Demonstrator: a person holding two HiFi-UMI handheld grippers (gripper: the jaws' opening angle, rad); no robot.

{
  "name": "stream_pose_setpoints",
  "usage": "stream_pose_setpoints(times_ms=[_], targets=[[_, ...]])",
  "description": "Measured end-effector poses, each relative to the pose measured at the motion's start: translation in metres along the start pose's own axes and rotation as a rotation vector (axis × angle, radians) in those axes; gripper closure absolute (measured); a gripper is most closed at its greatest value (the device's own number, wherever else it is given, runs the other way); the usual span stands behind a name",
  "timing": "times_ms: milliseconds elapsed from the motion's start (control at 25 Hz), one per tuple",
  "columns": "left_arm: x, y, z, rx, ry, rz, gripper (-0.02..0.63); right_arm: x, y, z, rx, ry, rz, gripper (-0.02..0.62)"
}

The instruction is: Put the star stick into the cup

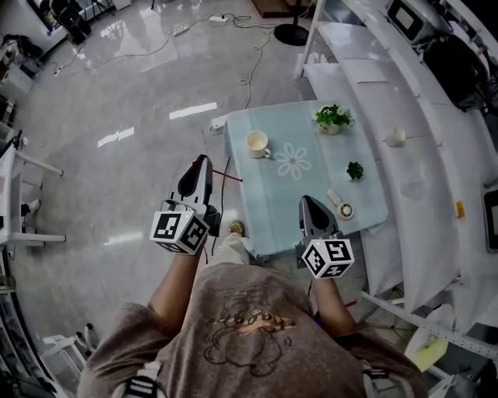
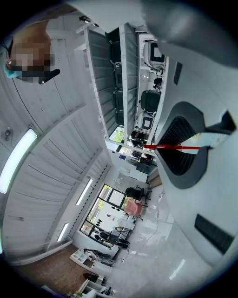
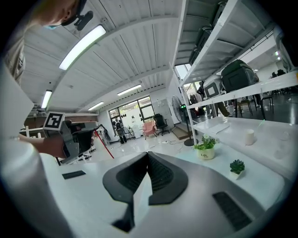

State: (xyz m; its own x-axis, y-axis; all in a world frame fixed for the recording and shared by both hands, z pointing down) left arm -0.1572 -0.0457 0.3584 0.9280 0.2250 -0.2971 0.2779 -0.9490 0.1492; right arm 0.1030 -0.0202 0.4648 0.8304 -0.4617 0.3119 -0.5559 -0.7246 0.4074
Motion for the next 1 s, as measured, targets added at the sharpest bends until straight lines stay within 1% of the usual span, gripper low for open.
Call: stream_pose_setpoints(times_ms=[240, 600, 880, 1000], targets=[[-0.012, 0.053, 0.011, -0.023, 0.015, -0.043, 0.575, 0.014, 0.023, 0.012, 0.004, 0.024, -0.047, 0.594], [-0.031, 0.135, 0.007, -0.051, 0.028, -0.128, 0.574, 0.035, 0.039, 0.016, 0.004, 0.065, -0.153, 0.594], [-0.046, 0.190, -0.019, -0.092, 0.038, -0.164, 0.574, 0.042, 0.042, 0.009, -0.005, 0.088, -0.228, 0.594], [-0.053, 0.212, -0.037, -0.120, 0.012, -0.176, 0.575, 0.045, 0.042, 0.006, -0.013, 0.102, -0.261, 0.594]])
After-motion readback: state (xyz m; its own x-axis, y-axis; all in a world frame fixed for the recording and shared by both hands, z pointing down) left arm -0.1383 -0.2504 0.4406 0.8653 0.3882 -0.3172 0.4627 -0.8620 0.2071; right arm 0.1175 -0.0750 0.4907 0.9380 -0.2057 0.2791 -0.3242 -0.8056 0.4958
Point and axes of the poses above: the fingertips, and each gripper's own axes: y forward along the fingers, x to its right, z out of its top, the point moved 1 cm from there along -y, backward along the fingers, and after that the axes turned 11 degrees about -x, right-handed, at the moved point
